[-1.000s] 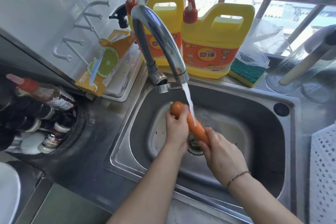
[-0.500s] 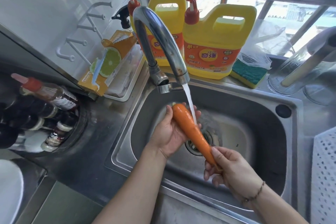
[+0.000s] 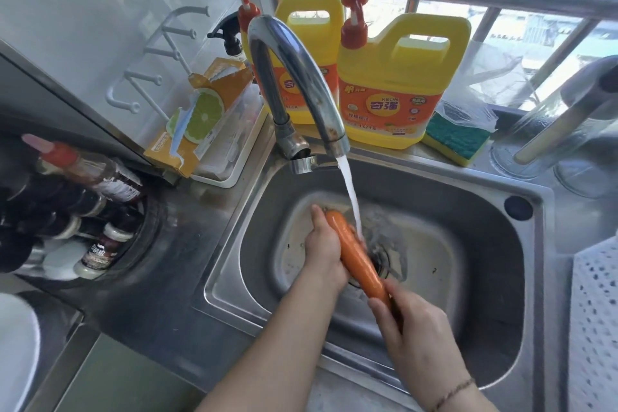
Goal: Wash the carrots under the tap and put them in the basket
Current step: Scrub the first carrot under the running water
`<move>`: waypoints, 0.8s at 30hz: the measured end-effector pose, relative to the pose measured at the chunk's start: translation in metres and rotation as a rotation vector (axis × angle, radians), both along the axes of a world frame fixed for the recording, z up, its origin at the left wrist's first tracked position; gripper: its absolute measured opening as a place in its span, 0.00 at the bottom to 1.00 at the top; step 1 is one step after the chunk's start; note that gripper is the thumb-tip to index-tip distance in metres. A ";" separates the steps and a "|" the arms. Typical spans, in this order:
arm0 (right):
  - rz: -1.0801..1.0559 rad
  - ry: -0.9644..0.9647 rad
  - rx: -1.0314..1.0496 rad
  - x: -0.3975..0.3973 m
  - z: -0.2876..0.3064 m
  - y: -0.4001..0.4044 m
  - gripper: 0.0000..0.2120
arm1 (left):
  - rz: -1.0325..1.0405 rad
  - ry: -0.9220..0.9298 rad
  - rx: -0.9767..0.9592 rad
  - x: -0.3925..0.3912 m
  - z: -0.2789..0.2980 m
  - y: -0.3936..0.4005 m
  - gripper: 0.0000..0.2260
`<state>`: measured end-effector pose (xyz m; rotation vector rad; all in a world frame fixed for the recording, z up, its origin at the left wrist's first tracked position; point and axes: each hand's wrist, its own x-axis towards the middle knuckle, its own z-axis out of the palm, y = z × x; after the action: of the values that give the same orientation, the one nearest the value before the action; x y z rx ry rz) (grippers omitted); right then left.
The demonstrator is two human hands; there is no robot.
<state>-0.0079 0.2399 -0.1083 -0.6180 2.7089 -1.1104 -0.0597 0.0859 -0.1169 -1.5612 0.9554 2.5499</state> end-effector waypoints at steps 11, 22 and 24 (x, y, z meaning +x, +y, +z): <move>-0.083 -0.293 0.228 -0.048 0.018 -0.005 0.10 | -0.273 0.287 -0.100 0.031 0.004 0.004 0.07; 0.023 -0.516 -0.106 -0.126 0.044 -0.031 0.09 | -1.110 0.377 -0.964 0.036 0.014 -0.061 0.14; -0.067 -0.486 -0.231 -0.129 0.045 -0.017 0.08 | -1.113 0.303 -1.098 0.039 0.010 -0.072 0.10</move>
<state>-0.1367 0.2229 -0.0637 -0.2396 2.2195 -1.3903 -0.0206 0.0137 -0.1068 -0.2507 2.5184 1.4166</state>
